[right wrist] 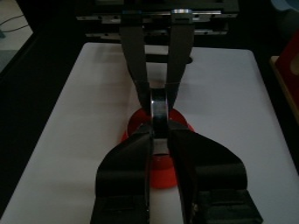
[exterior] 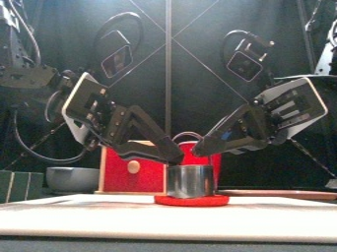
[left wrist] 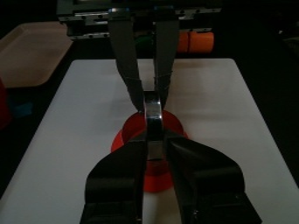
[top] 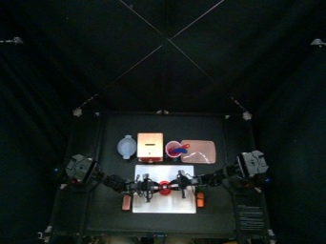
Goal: Get the cutter from the drawer then cut the dough then place the extra dough in the bowl
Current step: Cut the dough
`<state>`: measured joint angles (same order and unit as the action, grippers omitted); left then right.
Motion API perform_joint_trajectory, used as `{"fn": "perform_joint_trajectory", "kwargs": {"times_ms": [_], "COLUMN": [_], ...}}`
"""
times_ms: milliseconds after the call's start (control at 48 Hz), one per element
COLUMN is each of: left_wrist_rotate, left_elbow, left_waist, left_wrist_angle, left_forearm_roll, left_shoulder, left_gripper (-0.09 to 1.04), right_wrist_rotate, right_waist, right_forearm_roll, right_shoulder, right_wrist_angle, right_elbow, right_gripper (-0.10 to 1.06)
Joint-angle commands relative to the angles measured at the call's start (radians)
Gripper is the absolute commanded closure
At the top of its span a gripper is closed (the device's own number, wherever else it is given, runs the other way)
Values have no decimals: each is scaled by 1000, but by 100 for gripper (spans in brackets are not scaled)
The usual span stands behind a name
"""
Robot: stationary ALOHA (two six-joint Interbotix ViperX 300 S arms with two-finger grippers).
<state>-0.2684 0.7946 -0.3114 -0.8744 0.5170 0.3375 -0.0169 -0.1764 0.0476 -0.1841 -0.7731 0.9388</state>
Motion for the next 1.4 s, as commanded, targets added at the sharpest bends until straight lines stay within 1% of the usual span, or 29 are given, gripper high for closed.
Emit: {"fn": "perform_joint_trajectory", "kwargs": {"times_ms": [21,125,292,500,708,875,1000,1188,1396], "left_wrist_rotate": [0,0,0,0,0,0,2,2,2], "left_elbow": [-8,-8,-8,-6,-5,-6,-12,-32,-34], "left_waist": [11,11,12,14,14,14,14,14,14], "left_wrist_angle": [18,32,32,34,35,48,72,120,127], "left_forearm_roll": [-8,-8,-9,-9,-11,-14,-21,-41,-46], "left_shoulder": [-15,-14,-14,-8,-2,6,11,29,31], "left_gripper": [34,35,36,36,36,36,36,36,36], "right_wrist_rotate": [3,5,2,3,3,3,3,3,0], "right_waist": [-6,-9,-18,-26,-37,-41,-46,-51,-51], "right_forearm_roll": [3,23,72,95,124,172,193,198,198], "right_shoulder": [-11,-26,-34,-40,-58,-72,-78,-78,-75], "right_wrist_angle": [18,49,138,242,290,308,310,319,351], "right_elbow": [-11,-11,-6,9,14,34,37,23,-3], "right_gripper": [54,54,55,55,55,56,56,56,56]}}
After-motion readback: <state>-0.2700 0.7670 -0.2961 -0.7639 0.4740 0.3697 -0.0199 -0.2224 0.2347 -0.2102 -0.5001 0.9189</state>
